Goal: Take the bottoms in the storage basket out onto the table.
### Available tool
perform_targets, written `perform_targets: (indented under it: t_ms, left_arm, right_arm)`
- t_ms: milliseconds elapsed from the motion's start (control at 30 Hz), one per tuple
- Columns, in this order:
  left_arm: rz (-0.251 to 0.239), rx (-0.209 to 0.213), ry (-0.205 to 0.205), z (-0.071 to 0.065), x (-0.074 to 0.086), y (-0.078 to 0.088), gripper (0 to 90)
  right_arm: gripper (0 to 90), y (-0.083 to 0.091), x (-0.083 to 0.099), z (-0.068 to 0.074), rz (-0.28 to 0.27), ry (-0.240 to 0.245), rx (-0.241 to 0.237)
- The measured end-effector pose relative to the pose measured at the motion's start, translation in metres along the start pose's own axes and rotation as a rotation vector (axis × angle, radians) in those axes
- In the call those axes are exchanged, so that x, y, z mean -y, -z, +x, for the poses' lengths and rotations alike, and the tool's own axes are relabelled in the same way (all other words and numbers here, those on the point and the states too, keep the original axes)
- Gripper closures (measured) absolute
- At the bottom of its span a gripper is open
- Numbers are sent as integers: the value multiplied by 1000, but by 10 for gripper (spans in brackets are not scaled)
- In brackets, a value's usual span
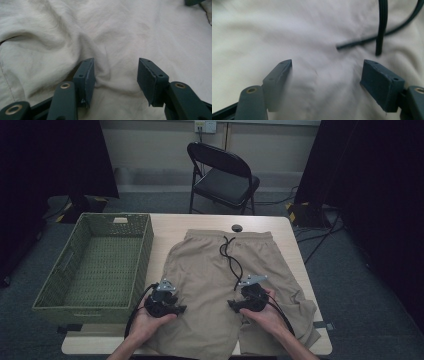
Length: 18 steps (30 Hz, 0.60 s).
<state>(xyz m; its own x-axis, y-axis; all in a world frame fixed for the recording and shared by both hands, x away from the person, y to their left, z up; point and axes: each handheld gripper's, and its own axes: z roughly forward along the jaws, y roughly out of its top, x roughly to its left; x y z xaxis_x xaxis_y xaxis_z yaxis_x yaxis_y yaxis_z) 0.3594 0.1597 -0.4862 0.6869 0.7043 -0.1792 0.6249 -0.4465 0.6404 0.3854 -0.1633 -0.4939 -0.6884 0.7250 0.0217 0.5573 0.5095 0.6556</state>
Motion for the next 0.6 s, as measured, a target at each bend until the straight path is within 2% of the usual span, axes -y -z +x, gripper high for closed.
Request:
perform_targets:
  t_ms: [33,133,267,467,600]
  left_arm:
    - [6,9,0,-1,0,0,482]
    - [-2,24,-2,-3,-2,1,473]
    - [-56,31,23,-3,-5,7,452]
    - [-37,24,37,1,-4,4,440]
    - [-31,24,29,0,-4,1,438]
  right_arm:
    - [239,0,2,0,-8,21,7]
    - [239,2,5,-6,-12,22,6]
    - [240,9,12,-18,-14,21,9]
    - [240,18,23,-35,-17,14,14]
    - [240,23,29,-46,-28,21,8]
